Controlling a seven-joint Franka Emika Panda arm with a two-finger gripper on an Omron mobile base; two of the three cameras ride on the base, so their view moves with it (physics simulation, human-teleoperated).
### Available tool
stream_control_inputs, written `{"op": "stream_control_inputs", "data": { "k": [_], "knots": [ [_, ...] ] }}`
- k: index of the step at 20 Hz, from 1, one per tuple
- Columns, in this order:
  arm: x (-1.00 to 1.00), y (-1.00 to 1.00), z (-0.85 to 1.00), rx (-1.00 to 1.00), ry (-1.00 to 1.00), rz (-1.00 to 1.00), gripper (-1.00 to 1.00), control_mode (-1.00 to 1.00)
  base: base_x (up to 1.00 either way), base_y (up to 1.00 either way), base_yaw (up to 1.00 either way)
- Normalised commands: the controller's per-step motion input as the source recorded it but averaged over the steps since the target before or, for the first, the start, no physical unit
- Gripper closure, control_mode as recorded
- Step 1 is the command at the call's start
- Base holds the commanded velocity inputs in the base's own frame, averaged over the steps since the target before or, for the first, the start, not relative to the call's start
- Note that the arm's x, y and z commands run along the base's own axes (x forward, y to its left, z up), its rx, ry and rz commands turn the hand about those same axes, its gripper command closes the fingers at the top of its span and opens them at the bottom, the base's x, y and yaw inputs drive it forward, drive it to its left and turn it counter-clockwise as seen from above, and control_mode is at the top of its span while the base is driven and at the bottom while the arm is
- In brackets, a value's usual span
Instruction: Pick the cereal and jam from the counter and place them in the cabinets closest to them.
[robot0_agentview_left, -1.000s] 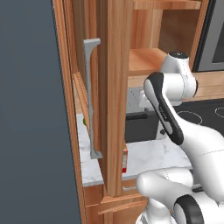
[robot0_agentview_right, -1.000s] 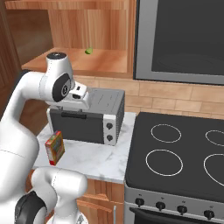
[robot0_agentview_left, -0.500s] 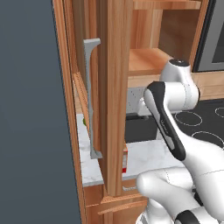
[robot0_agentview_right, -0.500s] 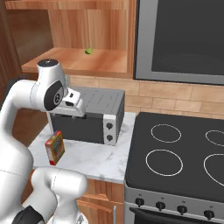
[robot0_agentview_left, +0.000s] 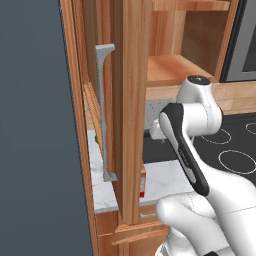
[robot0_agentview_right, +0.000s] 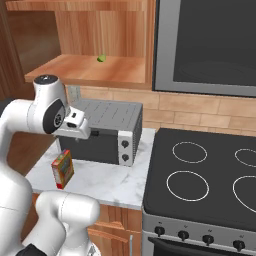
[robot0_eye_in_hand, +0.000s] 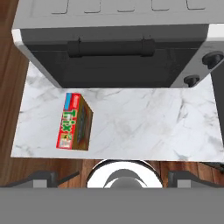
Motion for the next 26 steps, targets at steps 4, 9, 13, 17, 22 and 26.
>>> {"op": "stream_control_inputs", "data": {
  "k": [4,9,13,17,22,26],
  "knots": [
    [0.0,0.24,-0.16,0.0,0.0,0.0,-1.0,-1.0,0.0,0.0,0.0],
    [0.01,0.27,-0.19,0.0,-0.01,0.0,-1.0,-1.0,0.0,0.0,0.0],
    [0.0,0.27,-0.2,-0.01,-0.04,0.0,-1.0,-1.0,0.0,0.0,0.0],
    [0.04,0.26,-0.23,-0.02,-0.05,-0.01,-1.0,-1.0,0.0,0.0,0.0],
    [0.16,0.23,-0.27,-0.02,-0.06,-0.01,-1.0,-1.0,0.0,0.0,0.0],
    [0.24,0.16,-0.29,-0.03,-0.06,-0.01,-1.0,-1.0,0.0,0.0,0.0]
  ]
}}
